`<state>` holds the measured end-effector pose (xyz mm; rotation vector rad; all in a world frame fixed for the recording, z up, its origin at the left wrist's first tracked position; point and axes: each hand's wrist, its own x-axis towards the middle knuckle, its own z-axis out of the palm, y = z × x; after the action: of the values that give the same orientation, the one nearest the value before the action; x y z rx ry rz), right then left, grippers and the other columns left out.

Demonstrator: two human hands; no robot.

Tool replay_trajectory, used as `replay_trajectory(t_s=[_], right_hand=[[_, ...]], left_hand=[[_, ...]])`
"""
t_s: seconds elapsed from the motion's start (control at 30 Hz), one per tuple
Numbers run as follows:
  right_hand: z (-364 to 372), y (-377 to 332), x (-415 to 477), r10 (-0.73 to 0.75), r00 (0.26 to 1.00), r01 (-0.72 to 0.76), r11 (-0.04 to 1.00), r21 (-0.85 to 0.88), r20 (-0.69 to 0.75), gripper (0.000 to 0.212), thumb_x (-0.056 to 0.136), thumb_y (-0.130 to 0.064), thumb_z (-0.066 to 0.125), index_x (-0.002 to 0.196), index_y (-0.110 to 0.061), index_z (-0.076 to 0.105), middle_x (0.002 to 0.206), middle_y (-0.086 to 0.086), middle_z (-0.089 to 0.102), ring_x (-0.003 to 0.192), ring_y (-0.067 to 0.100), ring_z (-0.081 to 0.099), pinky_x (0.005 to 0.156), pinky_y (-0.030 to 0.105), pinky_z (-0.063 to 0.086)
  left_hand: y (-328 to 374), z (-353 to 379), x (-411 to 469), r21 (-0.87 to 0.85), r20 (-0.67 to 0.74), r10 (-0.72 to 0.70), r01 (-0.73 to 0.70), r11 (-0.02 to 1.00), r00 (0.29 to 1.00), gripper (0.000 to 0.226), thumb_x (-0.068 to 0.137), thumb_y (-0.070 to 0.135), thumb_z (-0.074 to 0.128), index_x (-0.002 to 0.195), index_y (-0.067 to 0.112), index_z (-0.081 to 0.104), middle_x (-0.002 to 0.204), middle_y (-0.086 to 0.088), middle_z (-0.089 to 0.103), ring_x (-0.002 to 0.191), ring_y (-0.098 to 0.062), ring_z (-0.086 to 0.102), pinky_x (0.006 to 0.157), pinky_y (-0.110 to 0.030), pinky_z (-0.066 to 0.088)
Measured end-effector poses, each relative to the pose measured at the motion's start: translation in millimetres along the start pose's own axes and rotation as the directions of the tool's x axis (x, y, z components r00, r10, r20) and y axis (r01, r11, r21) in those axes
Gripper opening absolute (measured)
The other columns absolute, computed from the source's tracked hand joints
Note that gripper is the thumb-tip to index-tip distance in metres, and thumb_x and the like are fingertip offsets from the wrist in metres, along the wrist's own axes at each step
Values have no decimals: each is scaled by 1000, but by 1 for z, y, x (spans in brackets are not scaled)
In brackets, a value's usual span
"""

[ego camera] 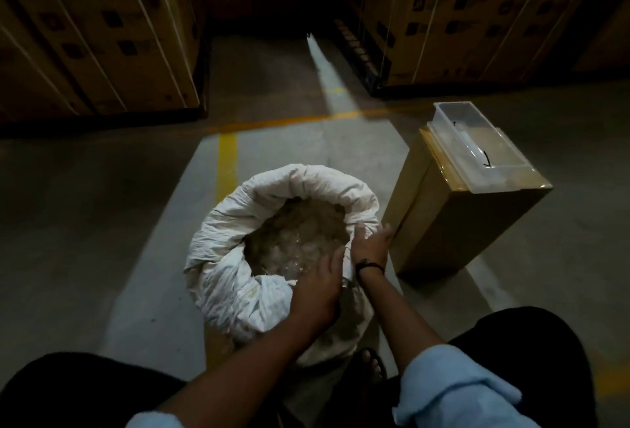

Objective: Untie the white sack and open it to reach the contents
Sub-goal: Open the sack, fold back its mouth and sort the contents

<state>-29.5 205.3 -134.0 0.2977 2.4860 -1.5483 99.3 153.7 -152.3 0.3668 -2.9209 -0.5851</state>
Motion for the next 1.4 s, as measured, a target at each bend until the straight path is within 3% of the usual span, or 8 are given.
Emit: replay_trajectory(t_s=[0.27, 0.37, 0.43, 0.57, 0.8, 1.03, 1.17, 1.4], right_hand=[[-12, 0, 3, -151, 988, 148, 987, -68, -37, 68, 88, -26, 58, 146, -6, 29, 144, 22, 40, 132, 38, 40, 110, 41, 34], [-25, -21, -16, -790, 533, 825, 406, -393, 302, 91, 73, -27, 65, 152, -15, 19, 156, 16, 22, 145, 33, 17, 120, 47, 18], [-28, -27, -17, -672, 240, 968, 217, -123, 701, 98, 70, -23, 68, 153, -18, 16, 159, 10, 20, 148, 28, 15, 120, 47, 20], [-28, -13, -15, -249, 177, 939, 333, -87, 952, 103, 70, -24, 73, 154, -21, 14, 149, 10, 41, 130, 23, 46, 107, 30, 39], [-27, 22, -6, -524, -124, 923, -372, -95, 843, 36, 80, -23, 64, 112, -9, 57, 94, 13, 64, 72, 32, 63, 56, 32, 47], [-24, 44, -22, -509, 150, 910, -265, -320, 847, 50, 67, -35, 66, 107, -15, 44, 101, 7, 57, 84, 28, 62, 62, 36, 48], [-12, 38, -23, -364, 82, 979, -147, -145, 928, 80, 74, -44, 62, 142, -10, 34, 133, 14, 53, 101, 33, 62, 81, 39, 54], [3, 55, -33, -504, 291, 941, -3, -338, 813, 68, 80, -41, 56, 140, -10, 43, 104, 13, 69, 59, 28, 66, 41, 29, 45]], left_hand=[[-34, -7, -7, 304, 34, 36, -44, 951, 999, 86, 76, 15, 67, 152, 17, 27, 124, -12, 65, 94, -31, 68, 72, -39, 55], [-30, -10, 0, 362, 0, 119, -111, 926, 993, 53, 77, 12, 54, 130, 8, 51, 103, -16, 71, 78, -34, 70, 62, -37, 58], [-30, -14, 0, 363, -4, 119, -109, 925, 993, 42, 72, 13, 63, 114, 8, 62, 79, -11, 71, 62, -31, 69, 51, -32, 52], [-27, -17, -13, 344, 0, 94, -88, 935, 996, 44, 71, 19, 49, 109, 9, 70, 74, -8, 69, 56, -27, 66, 47, -28, 47], [-65, -22, -18, 215, 262, -87, 29, 976, 961, 90, 62, 62, 69, 139, 20, 47, 132, -7, 59, 123, -30, 55, 107, -44, 39], [-64, -33, -12, 394, 335, 31, -170, 903, 942, 53, 79, 31, 68, 129, 16, 55, 121, -9, 62, 99, -35, 66, 77, -38, 52], [-61, -29, -18, 341, 263, 71, -162, 926, 962, 58, 82, 27, 65, 134, 8, 50, 131, -16, 54, 104, -38, 60, 83, -42, 47], [-29, -23, -34, -168, -143, -642, 621, 766, 753, 80, 65, 43, 64, 139, 30, 36, 158, -8, 5, 148, -41, -3, 122, -53, 1]])
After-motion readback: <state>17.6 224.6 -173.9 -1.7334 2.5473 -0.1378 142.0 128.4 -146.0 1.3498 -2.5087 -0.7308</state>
